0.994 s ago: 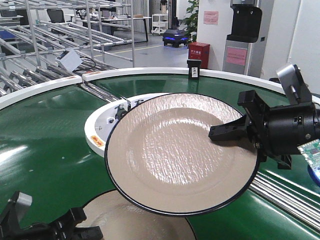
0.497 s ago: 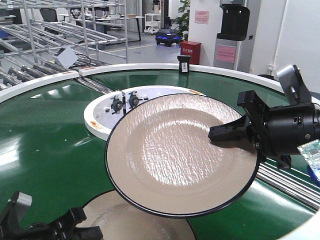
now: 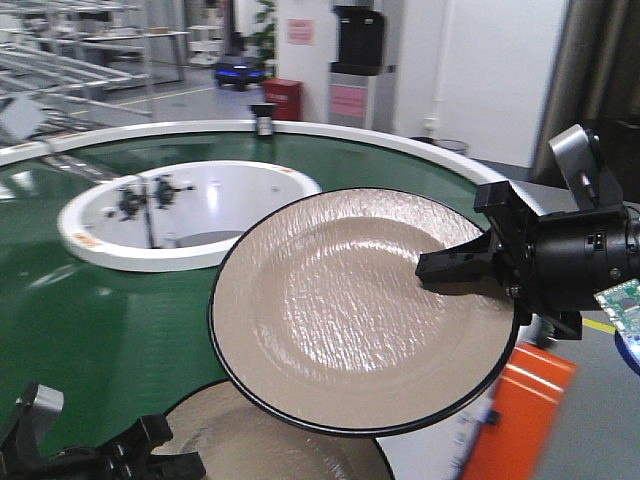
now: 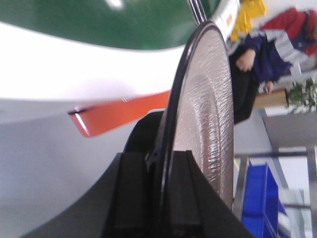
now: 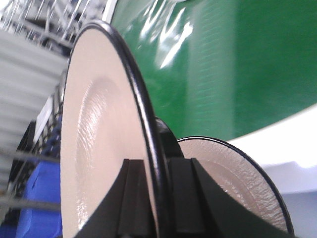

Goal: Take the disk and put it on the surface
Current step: 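Turn the base away from the conveyor while holding the plate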

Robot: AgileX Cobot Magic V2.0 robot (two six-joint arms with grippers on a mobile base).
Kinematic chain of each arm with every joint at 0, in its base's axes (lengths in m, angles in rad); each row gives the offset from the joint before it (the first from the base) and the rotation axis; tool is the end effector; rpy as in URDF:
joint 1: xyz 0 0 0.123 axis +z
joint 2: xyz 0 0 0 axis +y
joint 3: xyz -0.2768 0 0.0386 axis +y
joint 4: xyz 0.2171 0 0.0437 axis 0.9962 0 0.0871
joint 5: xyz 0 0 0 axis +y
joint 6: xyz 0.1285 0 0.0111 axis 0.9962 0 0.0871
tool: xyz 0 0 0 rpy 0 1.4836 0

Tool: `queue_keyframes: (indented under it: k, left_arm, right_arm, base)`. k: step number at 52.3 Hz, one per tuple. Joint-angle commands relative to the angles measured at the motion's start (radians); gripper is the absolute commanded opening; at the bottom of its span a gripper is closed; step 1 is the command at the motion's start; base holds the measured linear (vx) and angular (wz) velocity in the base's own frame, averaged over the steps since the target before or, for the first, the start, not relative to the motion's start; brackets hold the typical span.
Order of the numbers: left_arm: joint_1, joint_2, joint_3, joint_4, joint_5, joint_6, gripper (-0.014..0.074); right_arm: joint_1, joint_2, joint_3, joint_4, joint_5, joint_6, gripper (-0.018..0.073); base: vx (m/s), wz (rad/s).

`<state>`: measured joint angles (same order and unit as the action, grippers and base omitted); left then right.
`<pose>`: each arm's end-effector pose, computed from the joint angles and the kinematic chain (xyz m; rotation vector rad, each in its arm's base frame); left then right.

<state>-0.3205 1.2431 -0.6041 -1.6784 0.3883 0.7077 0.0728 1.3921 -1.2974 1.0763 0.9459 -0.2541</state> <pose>0.2240 -0.1256 0.2450 -0.4833 2.2131 -1.1506 0.2766 0.1126 0.3750 0.0639 2.2072 1.2227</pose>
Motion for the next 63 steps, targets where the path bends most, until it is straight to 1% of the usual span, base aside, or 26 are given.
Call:
queue_keyframes:
  k: [1,34,63]
  left_arm:
    - [-0.005,-0.028,-0.036,-0.106,0.052,-0.014,0.0001]
    - [-0.005,-0.028,-0.036,-0.106,0.052,-0.014,0.0001]
    - [-0.005,-0.028,-0.036,-0.106,0.052,-0.014,0.0001]
  right_arm:
    - [-0.003,-0.036,-0.041,0.117,-0.043,-0.003,-0.0008]
    - [-0.003,-0.036,-0.041,0.117,-0.036,-0.003,-0.0008]
    - [-0.003,-0.036,-0.041,0.117,-0.035,-0.003,-0.0008]
  base:
    - [-0.17,-0.64]
    - [-0.10,-0.68]
    - [0.12,-0.49]
